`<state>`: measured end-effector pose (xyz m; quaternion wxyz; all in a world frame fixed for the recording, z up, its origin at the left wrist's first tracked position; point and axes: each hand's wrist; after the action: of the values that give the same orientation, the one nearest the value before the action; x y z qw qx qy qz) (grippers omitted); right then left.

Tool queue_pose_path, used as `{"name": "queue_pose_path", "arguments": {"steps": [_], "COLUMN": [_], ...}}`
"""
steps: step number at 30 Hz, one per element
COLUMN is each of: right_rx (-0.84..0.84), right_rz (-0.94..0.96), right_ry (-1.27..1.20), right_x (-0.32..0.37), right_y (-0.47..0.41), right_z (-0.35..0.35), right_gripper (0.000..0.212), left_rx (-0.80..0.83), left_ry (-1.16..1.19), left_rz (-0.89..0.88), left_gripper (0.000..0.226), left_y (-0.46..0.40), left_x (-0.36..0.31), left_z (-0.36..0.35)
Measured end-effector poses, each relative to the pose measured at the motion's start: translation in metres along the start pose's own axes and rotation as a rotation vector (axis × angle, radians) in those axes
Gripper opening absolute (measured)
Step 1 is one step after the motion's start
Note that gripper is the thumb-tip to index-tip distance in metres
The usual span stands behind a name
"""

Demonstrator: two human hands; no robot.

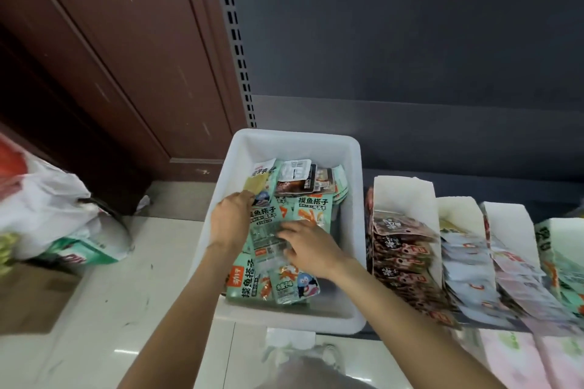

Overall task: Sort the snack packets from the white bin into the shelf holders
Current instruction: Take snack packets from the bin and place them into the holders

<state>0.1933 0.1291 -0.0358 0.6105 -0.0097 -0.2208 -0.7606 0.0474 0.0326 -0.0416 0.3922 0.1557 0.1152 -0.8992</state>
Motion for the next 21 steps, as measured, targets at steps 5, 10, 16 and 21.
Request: {"name": "queue_pose_path", "arguments": {"steps": [5, 10, 16, 21], "right_rx": [-0.246, -0.503, -0.710, -0.728], "right_rz": [-0.205, -0.446, -0.417, -0.341], "right_ry": [-0.509, -1.575, -1.532, -1.295], "right_x": [0.005, -0.008, -0.026, -0.035], "right_y": [0.009, 0.022, 0.043, 0.077], "right_z": [0.028, 0.056, 0.061, 0.077], "right_gripper": [0.051, 0.038, 0.029, 0.008], "left_rx": [-0.269, -0.069, 0.030, 0.055], "left_ry": [0.435, 1.135, 1.280, 1.195], "left_rz": [0.005, 0.145, 0.242, 0.189], "left_gripper": [0.017, 0.017, 0.019, 0.008], "left_y": [0.010, 0.038, 0.054, 0.055], "left_x": [-0.013, -0.039, -0.051, -0.063], "left_z": [0.026, 0.036, 0.034, 0.041]}}
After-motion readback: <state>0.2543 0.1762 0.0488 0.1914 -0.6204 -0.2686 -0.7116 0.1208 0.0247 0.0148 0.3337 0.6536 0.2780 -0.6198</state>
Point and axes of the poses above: each hand's wrist, its own y-axis away from the middle knuckle, its own z-axis out of the back of the hand, x = y × z, and after that the axes turned 7 degrees about y, right-handed
